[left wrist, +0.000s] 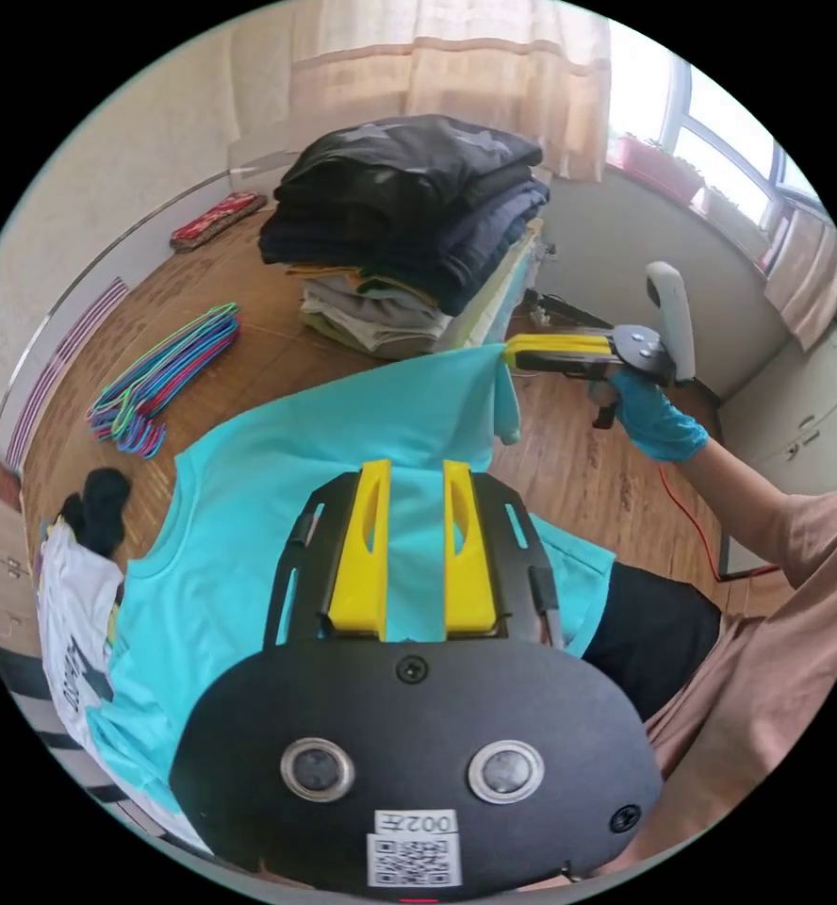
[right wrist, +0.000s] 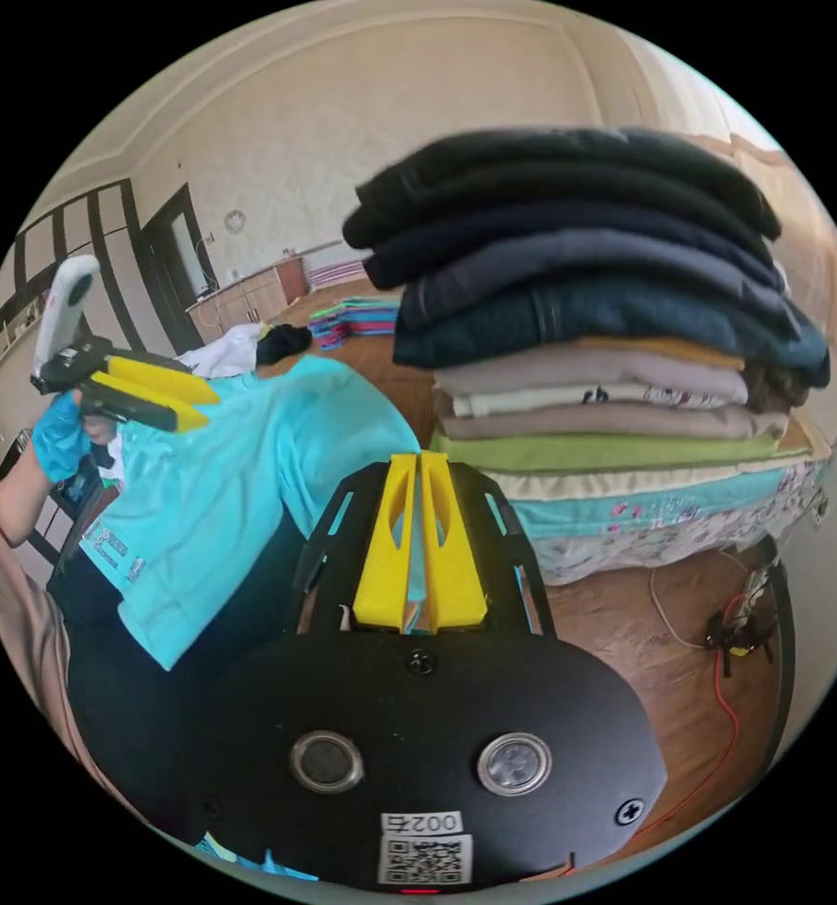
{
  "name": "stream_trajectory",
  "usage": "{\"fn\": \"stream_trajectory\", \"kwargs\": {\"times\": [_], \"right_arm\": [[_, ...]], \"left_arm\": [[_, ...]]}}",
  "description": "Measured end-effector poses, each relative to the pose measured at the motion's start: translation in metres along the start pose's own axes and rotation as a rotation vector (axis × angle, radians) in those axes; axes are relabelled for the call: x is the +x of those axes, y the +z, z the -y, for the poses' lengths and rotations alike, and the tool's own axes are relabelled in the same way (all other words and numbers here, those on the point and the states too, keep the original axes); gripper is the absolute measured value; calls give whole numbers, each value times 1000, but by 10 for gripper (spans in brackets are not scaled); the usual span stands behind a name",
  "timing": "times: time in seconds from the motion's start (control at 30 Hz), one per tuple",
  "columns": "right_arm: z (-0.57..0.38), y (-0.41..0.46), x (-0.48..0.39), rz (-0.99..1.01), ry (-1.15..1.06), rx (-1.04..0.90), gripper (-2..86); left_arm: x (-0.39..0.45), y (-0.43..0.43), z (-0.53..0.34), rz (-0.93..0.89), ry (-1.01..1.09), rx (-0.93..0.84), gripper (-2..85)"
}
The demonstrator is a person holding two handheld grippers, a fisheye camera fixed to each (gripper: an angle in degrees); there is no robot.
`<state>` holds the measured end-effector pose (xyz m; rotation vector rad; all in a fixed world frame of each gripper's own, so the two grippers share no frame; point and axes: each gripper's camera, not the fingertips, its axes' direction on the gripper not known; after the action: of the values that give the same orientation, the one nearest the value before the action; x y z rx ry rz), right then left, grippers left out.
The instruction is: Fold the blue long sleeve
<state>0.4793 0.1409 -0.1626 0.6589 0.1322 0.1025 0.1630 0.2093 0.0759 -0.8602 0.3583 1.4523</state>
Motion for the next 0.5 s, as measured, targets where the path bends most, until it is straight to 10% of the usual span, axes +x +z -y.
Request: {"fn": "stream_trajectory", "kwargs": {"times": [0.5], "right_arm": [[89, -86, -92, 232, -266, 67, -3]], "left_arm": [[50, 13, 48, 67, 2, 185, 44]]}}
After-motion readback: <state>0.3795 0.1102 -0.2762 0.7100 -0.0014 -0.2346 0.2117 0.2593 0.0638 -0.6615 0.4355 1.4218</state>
